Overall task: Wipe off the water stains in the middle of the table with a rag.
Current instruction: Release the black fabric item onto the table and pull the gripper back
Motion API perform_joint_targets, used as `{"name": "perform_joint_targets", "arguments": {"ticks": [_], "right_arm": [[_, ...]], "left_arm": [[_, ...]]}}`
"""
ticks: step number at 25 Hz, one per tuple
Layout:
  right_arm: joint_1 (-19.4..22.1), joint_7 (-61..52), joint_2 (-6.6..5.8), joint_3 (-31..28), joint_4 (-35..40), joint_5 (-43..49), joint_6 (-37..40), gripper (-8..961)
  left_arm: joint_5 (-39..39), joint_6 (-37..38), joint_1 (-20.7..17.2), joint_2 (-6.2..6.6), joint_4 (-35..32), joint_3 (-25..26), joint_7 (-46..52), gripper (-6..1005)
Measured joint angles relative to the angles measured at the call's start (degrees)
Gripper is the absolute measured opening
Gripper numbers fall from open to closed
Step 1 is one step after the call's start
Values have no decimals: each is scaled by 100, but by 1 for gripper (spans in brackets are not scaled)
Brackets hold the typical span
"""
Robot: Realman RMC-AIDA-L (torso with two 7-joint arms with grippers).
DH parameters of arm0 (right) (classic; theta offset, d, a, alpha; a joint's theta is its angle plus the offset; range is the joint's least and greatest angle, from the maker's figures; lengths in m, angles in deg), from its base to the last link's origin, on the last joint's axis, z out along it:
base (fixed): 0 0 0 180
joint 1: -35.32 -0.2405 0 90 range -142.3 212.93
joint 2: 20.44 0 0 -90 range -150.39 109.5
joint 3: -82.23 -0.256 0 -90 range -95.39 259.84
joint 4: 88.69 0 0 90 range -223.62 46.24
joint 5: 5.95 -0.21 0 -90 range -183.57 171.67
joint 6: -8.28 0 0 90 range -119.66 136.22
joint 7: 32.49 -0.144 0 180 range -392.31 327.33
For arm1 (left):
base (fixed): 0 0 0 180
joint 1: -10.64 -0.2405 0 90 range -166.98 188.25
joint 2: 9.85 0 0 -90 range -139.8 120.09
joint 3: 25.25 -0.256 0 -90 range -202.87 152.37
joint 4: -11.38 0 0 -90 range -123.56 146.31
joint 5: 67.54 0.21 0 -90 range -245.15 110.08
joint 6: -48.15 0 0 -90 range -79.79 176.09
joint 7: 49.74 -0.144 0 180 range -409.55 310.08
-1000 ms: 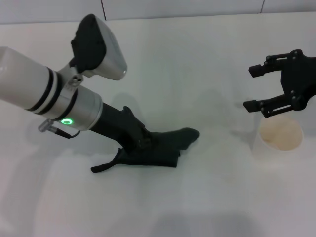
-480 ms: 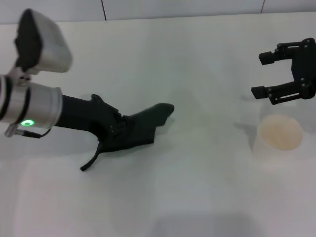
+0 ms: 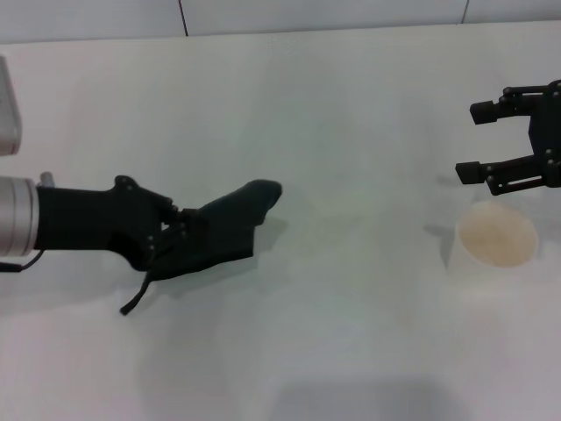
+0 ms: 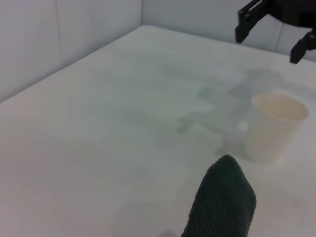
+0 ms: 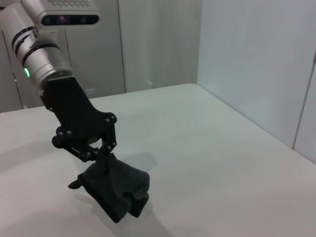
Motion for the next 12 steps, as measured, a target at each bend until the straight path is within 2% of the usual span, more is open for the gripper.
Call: {"name": "perform_joint_targets", "arguments": {"ticks": [5,12], "right_arm": [[7,20,10,-3,-47,-1,-1,826],[10,60,20,13,-116,0,-5,826]], "left_arm": [[264,-32,-126,-13,-144,2,68,70],[214,-146,-115,-23,-122,2,51,70]]}}
